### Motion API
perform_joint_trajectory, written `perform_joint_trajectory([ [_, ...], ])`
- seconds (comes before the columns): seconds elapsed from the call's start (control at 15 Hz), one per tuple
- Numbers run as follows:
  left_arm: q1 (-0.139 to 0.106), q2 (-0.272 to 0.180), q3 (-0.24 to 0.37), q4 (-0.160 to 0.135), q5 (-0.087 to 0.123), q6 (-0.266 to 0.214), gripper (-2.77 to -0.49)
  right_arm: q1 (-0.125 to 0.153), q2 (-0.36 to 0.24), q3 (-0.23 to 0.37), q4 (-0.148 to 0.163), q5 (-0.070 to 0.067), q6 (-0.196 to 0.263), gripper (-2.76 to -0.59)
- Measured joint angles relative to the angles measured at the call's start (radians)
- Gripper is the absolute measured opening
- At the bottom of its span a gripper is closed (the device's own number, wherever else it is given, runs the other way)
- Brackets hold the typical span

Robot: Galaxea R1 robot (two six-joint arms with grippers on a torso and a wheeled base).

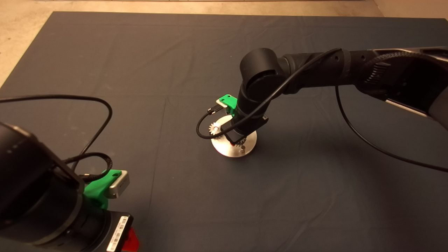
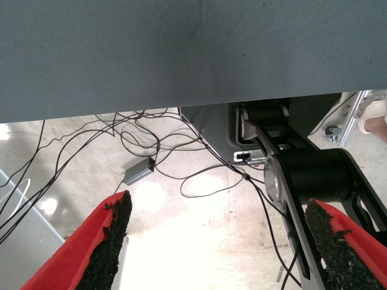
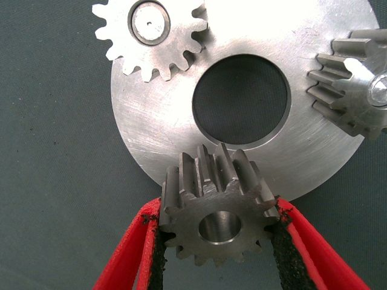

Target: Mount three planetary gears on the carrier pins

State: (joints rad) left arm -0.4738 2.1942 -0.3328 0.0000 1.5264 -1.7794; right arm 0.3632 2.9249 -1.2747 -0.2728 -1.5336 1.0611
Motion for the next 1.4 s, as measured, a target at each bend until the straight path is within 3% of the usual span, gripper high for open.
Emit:
perform_joint_trajectory([
  [1.4, 0.005, 0.0, 0.0, 0.0, 0.0, 0.0, -1.22, 0.0, -0.016, 0.038, 0.011, 0.0, -0.009, -2.3],
])
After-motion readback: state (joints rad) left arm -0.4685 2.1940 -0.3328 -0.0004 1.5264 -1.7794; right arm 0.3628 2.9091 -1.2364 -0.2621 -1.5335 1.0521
